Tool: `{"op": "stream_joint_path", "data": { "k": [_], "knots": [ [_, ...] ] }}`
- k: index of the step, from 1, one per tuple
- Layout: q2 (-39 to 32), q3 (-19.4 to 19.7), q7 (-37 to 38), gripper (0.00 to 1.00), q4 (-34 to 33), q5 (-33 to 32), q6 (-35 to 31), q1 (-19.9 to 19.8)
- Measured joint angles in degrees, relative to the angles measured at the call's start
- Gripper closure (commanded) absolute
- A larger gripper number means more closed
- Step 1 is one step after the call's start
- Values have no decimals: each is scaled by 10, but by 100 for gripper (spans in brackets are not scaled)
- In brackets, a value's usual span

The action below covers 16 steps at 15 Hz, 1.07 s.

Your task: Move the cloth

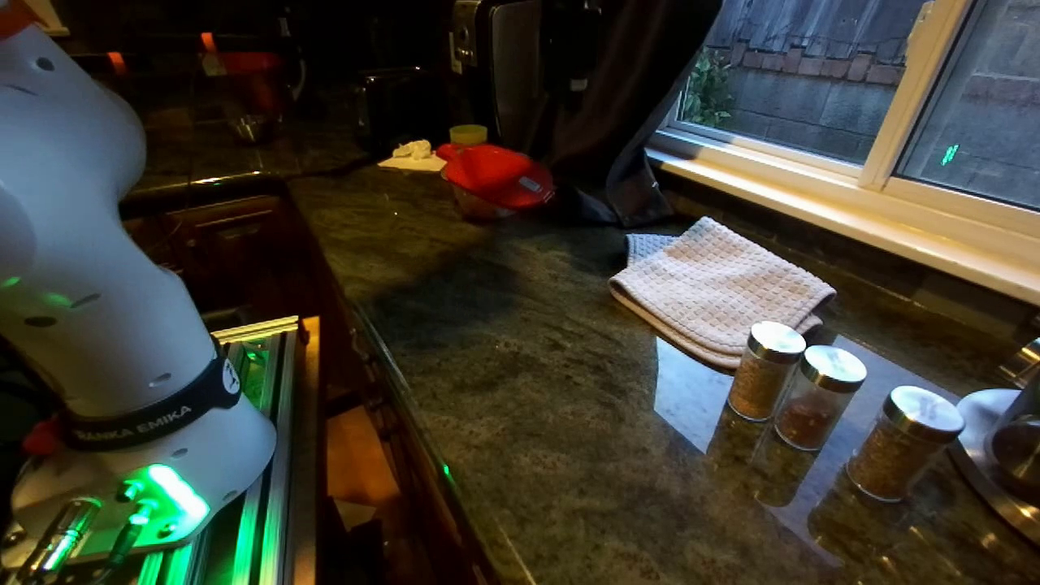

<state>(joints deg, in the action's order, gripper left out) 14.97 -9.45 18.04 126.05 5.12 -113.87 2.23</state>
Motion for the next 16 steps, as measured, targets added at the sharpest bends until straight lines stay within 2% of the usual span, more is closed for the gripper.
{"op": "stream_joint_path", "data": {
  "k": [2,8,11,16],
  "knots": [
    [-38,9,-23,0,-5,-17,-31,-2],
    [-157,24,-69,0,-58,-126,-90,-2],
    [-201,28,-81,0,-84,-136,-109,-2],
    [-209,31,-82,0,-94,-136,-110,1]
  ]
}}
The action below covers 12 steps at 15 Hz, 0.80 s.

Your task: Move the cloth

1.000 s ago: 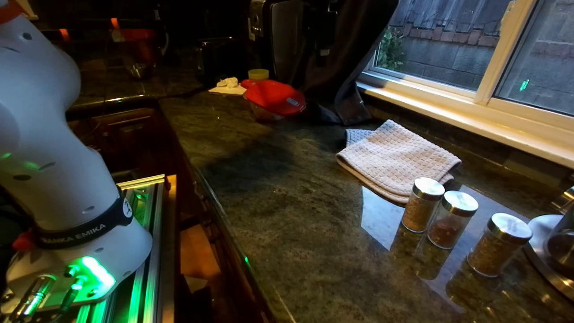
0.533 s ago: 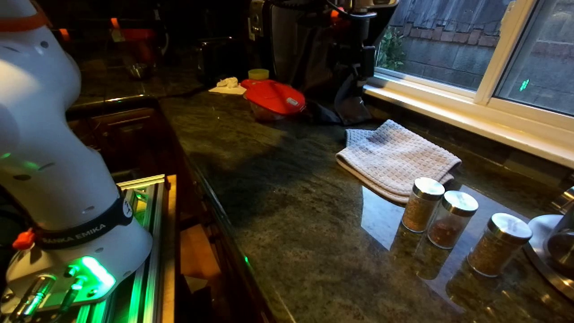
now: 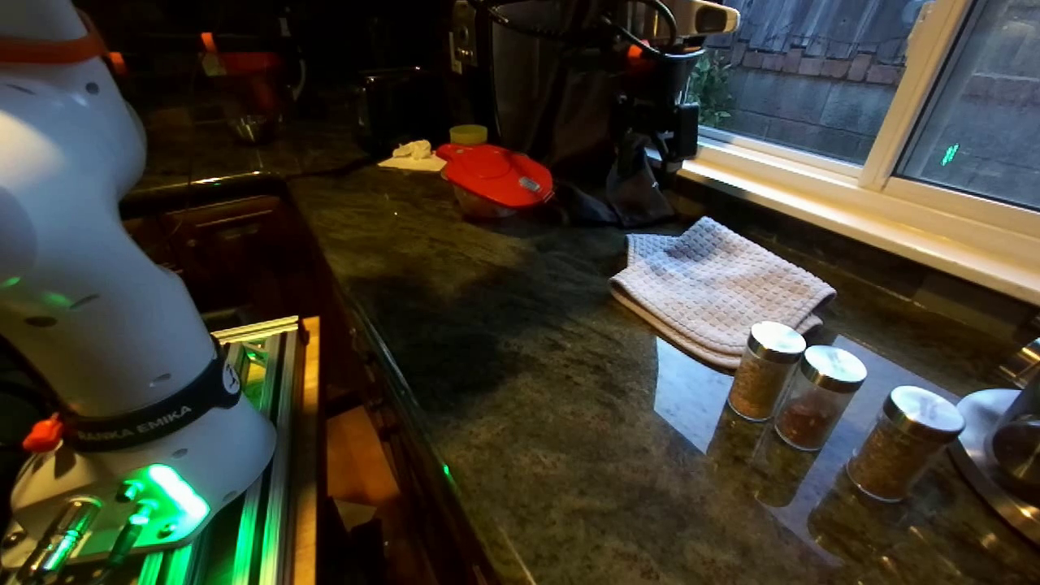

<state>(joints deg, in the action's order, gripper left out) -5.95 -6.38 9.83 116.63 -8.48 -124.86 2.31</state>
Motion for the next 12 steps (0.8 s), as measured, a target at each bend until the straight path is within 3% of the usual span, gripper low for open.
{"op": "stream_joint_path", "data": {
  "k": [6,12],
  "knots": [
    [-57,23,2,0,-22,-30,-81,1],
    [-126,41,11,1,-63,-77,-99,27]
  ]
}}
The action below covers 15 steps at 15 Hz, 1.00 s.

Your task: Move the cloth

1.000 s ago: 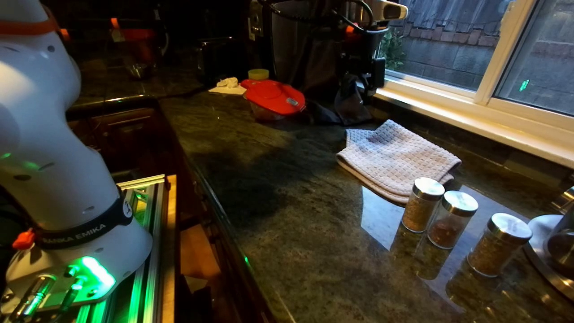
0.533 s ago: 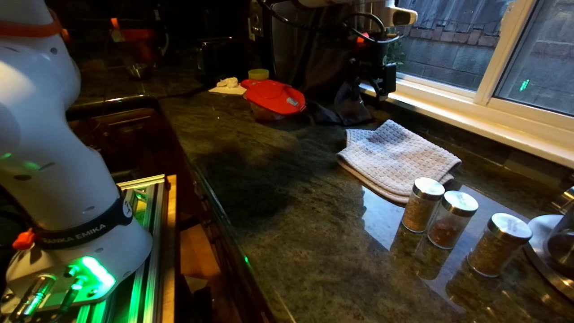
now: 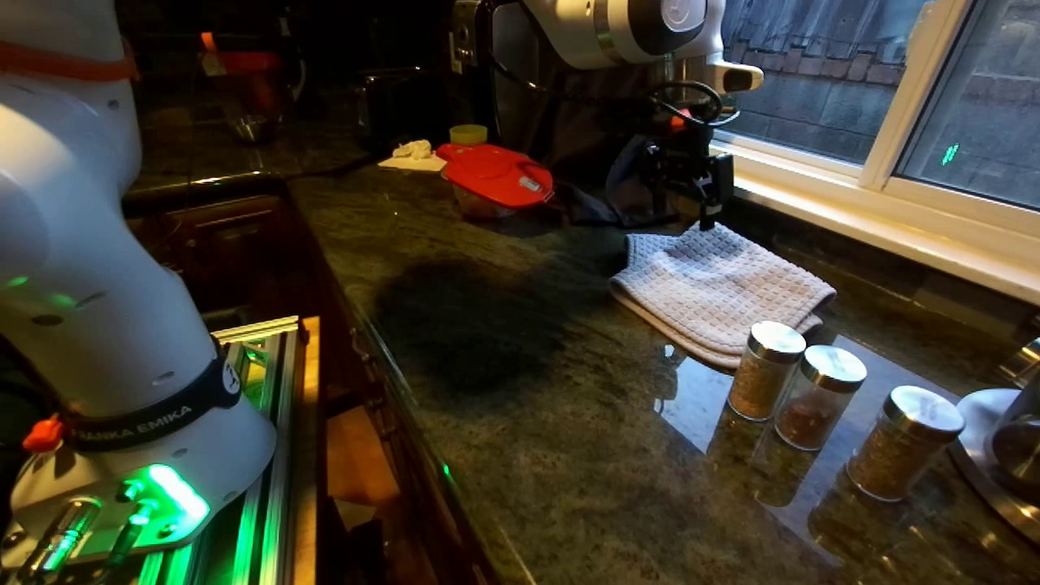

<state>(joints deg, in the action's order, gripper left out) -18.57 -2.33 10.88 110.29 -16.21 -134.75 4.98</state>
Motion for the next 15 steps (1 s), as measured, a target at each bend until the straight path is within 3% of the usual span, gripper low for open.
{"op": "stream_joint_path", "data": {
  "k": [5,7,9,10,11,13,15],
  "knots": [
    [-42,29,26,38,-31,-49,-29,23],
    [-54,42,38,45,-41,-66,-35,30],
    [-64,52,47,33,-51,-78,-36,37],
    [-69,57,50,32,-55,-83,-36,40],
    [-72,60,54,61,-58,-86,-36,42],
    [-79,66,60,58,-65,-92,-36,47],
    [-82,70,67,76,-69,-96,-36,52]
  ]
}}
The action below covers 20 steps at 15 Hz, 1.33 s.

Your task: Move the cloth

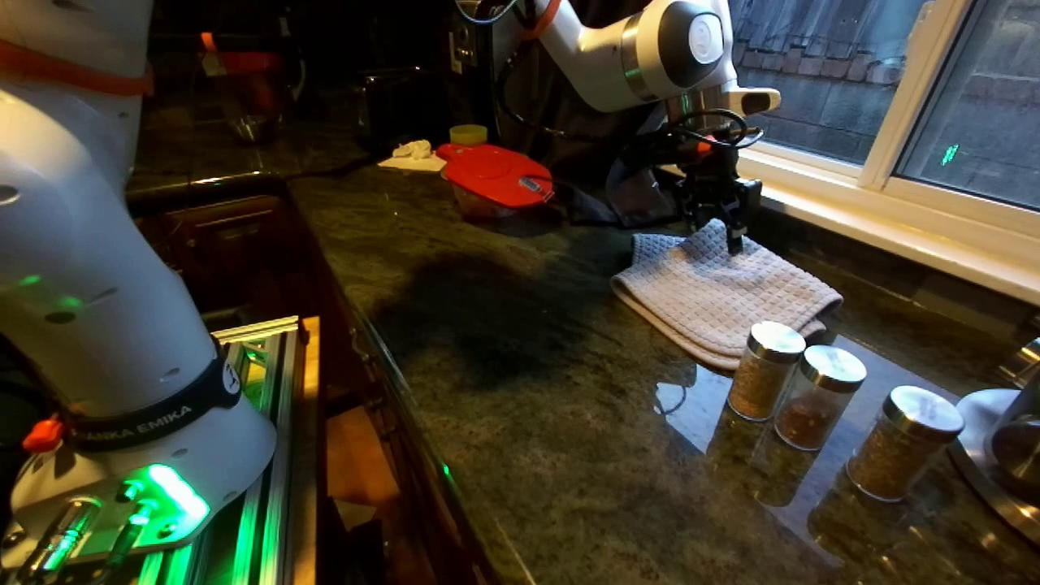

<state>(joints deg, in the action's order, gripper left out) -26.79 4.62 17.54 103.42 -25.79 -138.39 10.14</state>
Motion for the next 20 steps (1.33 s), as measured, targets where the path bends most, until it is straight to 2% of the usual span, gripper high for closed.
{"op": "stream_joint_path", "data": {
  "k": [3,4,7,12,20],
  "knots": [
    [8,2,20,98,-1,0,3,9],
    [15,1,27,100,0,3,11,12],
    [46,-6,37,99,2,26,60,15],
    [123,-26,23,99,17,110,167,3],
    [258,-40,-55,99,31,223,423,-46]
  ]
}}
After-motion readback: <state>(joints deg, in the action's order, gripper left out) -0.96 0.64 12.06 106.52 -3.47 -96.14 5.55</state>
